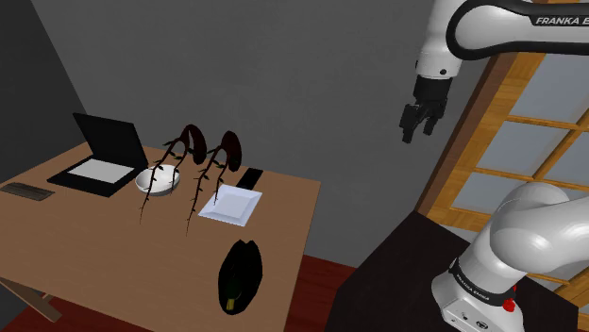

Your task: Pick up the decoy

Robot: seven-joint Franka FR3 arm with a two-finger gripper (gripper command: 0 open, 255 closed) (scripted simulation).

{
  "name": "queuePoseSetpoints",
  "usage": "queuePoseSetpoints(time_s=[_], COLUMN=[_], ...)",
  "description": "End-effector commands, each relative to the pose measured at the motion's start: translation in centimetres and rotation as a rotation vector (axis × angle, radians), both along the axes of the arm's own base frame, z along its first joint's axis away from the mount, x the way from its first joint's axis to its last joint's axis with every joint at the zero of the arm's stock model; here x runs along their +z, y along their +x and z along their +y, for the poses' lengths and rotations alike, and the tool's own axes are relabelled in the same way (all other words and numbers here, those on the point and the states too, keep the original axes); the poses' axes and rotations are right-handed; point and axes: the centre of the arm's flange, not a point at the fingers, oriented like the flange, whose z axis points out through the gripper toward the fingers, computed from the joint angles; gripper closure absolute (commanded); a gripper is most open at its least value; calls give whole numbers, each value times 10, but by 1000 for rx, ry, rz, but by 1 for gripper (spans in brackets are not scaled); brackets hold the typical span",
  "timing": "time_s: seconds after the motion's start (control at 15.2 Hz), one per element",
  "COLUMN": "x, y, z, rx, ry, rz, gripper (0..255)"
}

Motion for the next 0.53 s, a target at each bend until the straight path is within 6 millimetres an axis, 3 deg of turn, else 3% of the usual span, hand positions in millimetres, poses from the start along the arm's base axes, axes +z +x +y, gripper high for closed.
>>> queuePoseSetpoints(time_s=[0.0,0.46], x=[0,-52], y=[0,20], z=[0,74], rx=[0,-23], ry=[0,-3], rz=[0,1], gripper=[0,0])
